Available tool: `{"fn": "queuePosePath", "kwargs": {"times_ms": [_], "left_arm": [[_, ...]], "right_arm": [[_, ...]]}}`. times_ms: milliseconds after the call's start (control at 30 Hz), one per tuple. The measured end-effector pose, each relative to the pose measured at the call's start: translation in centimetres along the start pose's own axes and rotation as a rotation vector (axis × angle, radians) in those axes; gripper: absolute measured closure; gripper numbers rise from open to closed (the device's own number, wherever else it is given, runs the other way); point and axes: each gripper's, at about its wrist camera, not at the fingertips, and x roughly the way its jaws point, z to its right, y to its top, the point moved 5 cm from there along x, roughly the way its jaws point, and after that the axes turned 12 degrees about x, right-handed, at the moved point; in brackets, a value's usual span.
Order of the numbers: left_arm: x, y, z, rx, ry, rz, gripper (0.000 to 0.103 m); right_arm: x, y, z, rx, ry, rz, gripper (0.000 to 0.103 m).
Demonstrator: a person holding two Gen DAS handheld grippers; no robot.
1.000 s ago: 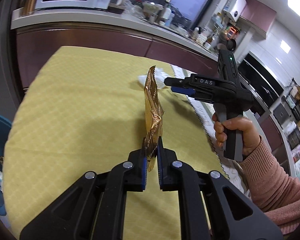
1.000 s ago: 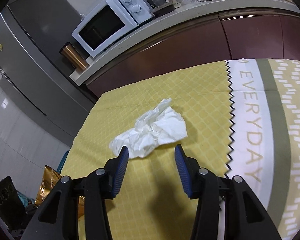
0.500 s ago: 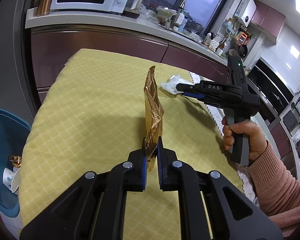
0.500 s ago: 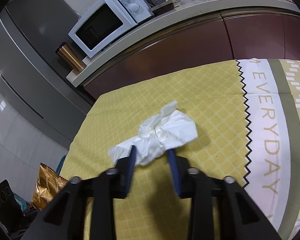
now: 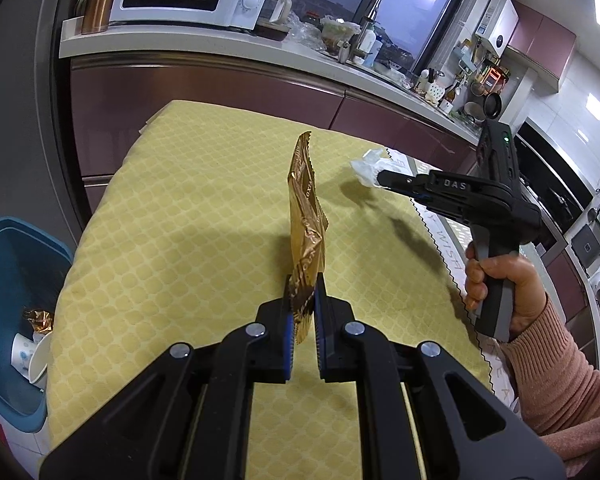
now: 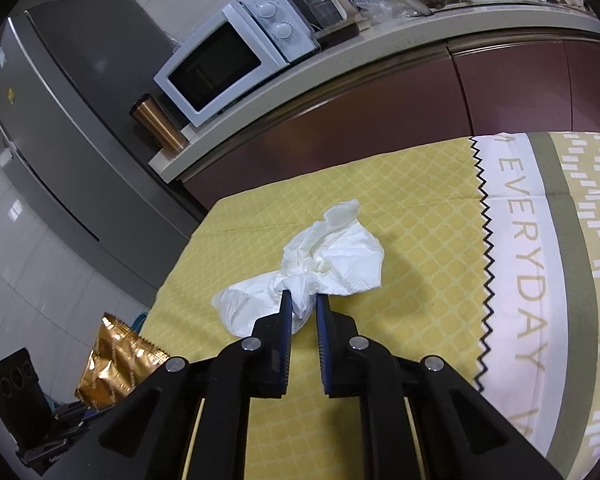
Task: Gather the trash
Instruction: 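Carry the gold packet with the left gripper to the bin while the right gripper carries the tissue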
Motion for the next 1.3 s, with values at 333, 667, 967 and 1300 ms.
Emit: {"fn": "queuePosePath", "kwargs": {"times_ms": [333,667,967,1300], "left_arm": [[-0.6,0.3,-0.1,0.011,0.011,0.021,0.094],[-2.3,-0.2,-0.6,0.015,0.040,0.046,0.094],[-4.3,-1.0,-2.1,-0.002,0.070,0.061,0.094],[-6.8,-2.2,-3.8,-0.027,0.109,0.082,0.094]], "right_arm": [[-2.6,-2.2,-2.6,-0.075,0.047,0.026,0.092],[-4.4,-5.0,-5.5,-0.146,0.087,0.029,0.092],[-4.4,-8.2,-8.5,-0.221,0.130,-0.010,0.092],[-3.3,-10.6,-11.3,-0.274,0.169,-0.059,0.092]]}}
